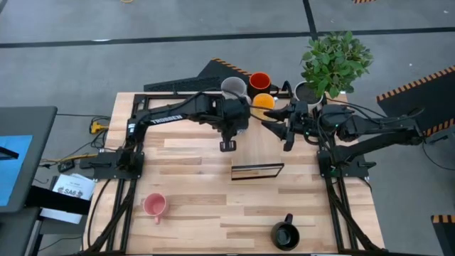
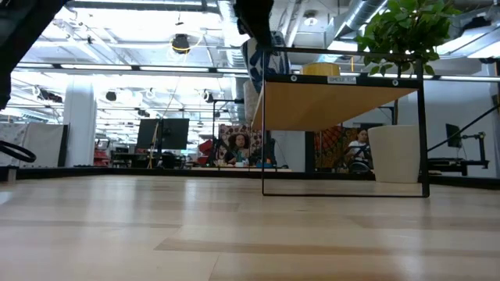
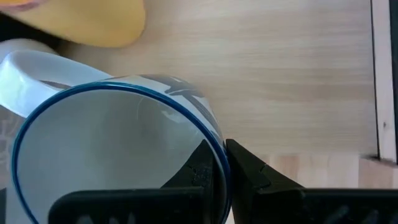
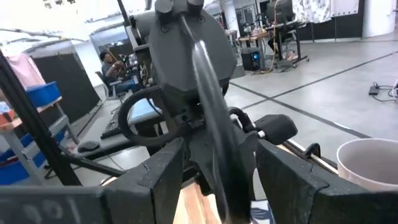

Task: Place coffee mugs
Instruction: Put the white patterned mug on the shelf

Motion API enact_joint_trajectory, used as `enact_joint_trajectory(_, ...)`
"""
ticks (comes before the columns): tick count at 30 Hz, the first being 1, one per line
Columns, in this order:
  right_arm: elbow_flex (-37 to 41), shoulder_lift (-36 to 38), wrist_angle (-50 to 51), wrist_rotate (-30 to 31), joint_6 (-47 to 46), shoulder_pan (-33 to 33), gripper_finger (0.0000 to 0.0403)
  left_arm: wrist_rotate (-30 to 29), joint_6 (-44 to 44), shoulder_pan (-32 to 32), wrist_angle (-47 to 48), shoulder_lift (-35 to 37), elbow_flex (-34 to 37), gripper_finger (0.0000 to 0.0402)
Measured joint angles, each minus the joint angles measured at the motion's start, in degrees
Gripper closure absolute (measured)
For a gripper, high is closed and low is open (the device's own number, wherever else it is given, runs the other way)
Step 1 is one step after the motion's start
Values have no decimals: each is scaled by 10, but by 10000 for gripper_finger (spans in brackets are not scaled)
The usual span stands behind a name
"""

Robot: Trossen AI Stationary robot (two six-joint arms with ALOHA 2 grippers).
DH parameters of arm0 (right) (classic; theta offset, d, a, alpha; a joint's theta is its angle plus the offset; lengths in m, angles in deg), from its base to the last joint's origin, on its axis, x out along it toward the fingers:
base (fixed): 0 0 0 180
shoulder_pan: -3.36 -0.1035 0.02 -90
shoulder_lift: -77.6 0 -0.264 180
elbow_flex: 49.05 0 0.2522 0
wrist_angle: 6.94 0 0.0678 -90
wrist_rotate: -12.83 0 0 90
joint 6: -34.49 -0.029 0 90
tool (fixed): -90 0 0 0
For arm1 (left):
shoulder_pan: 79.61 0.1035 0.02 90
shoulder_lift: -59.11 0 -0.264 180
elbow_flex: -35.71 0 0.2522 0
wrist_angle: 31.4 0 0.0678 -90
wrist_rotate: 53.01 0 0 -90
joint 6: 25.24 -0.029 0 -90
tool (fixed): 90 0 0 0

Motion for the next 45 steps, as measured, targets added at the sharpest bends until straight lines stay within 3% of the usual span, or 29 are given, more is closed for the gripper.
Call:
enact_joint_trajectory(24, 0, 0, -21, 0, 6, 6, 180, -40, -52, 3, -42, -26, -1, 362)
enact_joint_trajectory(38, 0, 0, -24, 0, 6, 6, 180, -41, -58, 4, -52, -10, -28, 222)
enact_joint_trajectory(45, 0, 0, -28, 0, 10, 6, 180, -60, -23, 4, -34, 38, -29, 196)
